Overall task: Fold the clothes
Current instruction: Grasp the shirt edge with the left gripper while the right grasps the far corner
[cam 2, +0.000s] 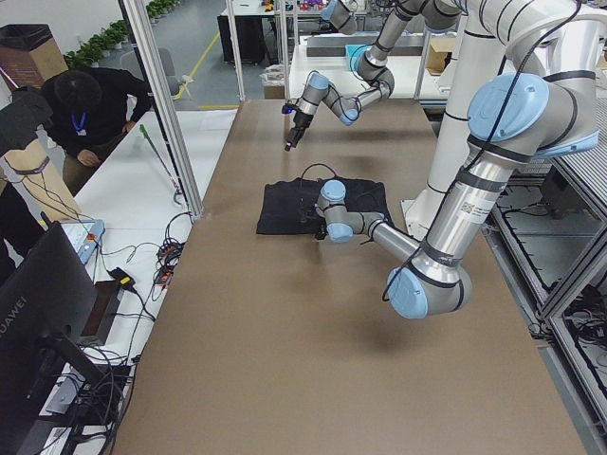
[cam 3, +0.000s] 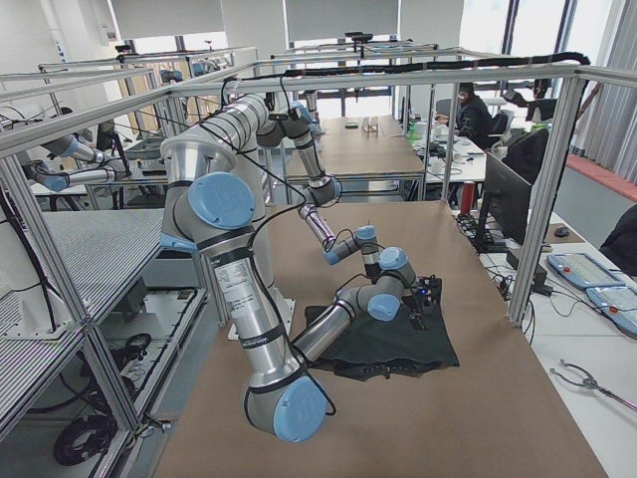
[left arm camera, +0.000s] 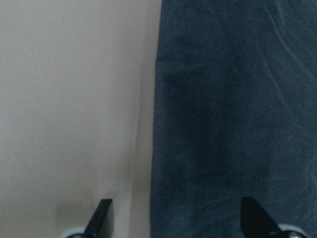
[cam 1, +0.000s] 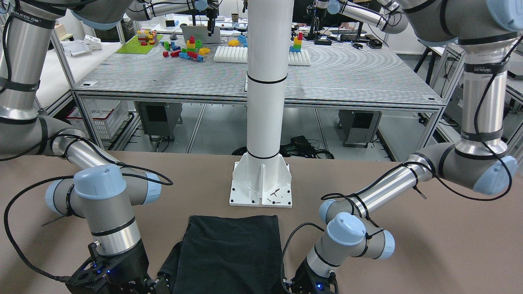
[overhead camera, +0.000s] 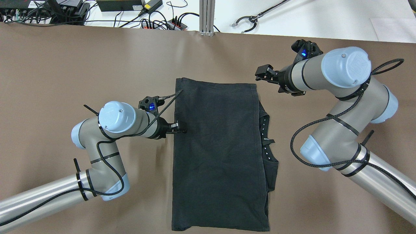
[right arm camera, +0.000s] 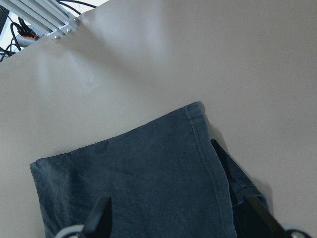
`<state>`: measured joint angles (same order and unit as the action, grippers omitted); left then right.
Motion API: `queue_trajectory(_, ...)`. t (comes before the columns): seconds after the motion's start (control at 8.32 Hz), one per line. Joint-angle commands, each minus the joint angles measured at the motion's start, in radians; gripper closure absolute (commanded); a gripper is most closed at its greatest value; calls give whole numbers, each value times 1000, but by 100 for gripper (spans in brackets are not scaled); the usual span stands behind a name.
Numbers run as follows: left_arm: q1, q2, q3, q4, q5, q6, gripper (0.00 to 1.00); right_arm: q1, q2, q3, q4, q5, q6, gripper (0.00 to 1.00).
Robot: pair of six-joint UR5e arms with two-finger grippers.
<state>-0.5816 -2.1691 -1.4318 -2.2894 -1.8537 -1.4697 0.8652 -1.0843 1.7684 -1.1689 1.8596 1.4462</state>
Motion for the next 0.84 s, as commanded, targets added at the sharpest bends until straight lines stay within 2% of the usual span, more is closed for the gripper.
queue_trajectory(0.0, 51, 0, 1, -2, 42, -15, 31, 0, 0, 0, 3, -2, -1, 6)
queue_trajectory(0.12, 52, 0, 2, -5, 42, -14, 43, 0, -8, 2, 5, -2, -1, 6)
queue_trajectory(0.36, 54, 2, 2, -5, 44, -14, 87, 0, -9, 2, 3, -3, -1, 6)
queue_trajectory(0.48, 54, 0, -2, -5, 44, -14, 100, 0, -11, 2, 3, -3, -1, 6)
queue_trajectory(0.72, 49, 17, -44, -4, 39, -15, 100, 0, -11, 3, 5, -3, 6, 6)
